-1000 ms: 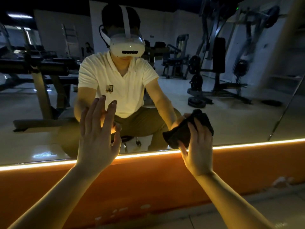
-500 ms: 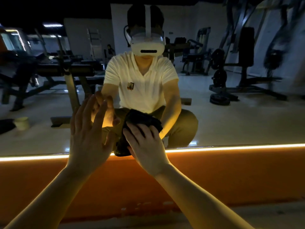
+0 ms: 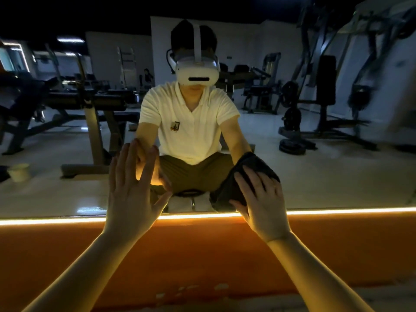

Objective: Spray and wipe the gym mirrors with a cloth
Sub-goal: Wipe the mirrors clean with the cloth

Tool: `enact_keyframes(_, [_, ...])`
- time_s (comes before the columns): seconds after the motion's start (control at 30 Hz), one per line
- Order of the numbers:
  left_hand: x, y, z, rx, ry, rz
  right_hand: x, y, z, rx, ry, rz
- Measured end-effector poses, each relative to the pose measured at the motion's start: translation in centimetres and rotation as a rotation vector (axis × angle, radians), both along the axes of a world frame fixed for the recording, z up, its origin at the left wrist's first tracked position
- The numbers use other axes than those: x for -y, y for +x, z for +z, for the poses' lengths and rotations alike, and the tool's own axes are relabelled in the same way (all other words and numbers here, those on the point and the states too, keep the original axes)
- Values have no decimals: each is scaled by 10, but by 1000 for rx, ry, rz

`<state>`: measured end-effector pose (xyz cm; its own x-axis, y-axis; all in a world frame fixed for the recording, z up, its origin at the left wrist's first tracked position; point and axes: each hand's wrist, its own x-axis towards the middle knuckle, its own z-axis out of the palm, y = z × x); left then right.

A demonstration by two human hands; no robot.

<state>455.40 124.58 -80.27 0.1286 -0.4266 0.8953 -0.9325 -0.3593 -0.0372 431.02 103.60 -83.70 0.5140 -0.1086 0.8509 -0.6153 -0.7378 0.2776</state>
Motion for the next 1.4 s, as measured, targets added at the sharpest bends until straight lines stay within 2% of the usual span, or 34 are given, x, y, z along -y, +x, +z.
enact_keyframes(0.1, [6,-3,-3,-6,4,16,-21,22,3,71,55,1])
enact_keyframes(0.23, [11,-3,-8,-2,4,32,-28,36,12,-59,-39,94])
enact_keyframes(0.3, [12,-2,-8,0,-1,24,-15,20,22,-28,4,82])
enact_keyframes(0.37, [12,-1,-8,-7,-4,17,4,-3,31,100,113,10])
enact_keyframes(0.5, [13,-3,-7,-14,-4,27,38,-33,46,483,330,-155])
enact_keyframes(0.57, [15,-6,-7,-26,-13,21,31,-22,44,523,350,-154])
enact_keyframes(0.63, [17,-10,-6,-39,-27,11,11,0,41,419,299,-85])
enact_keyframes(0.73, [21,-14,-5,-49,-67,17,-24,30,31,74,148,71])
enact_keyframes(0.8, [23,-15,-3,-28,-60,33,-32,37,28,-63,22,88])
enact_keyframes(0.87, [26,-19,4,12,-49,7,-33,36,34,-104,-21,60])
enact_keyframes(1.0, [39,-42,13,41,-18,-66,-28,22,37,-177,16,26])
enact_keyframes(1.13, [66,-69,9,81,45,-108,-15,6,11,-104,25,-22])
enact_keyframes(1.23, [88,-89,4,94,81,-134,4,-17,1,-129,17,-18])
enact_keyframes(1.4, [110,-104,-3,121,47,-128,44,-70,-14,-93,103,8])
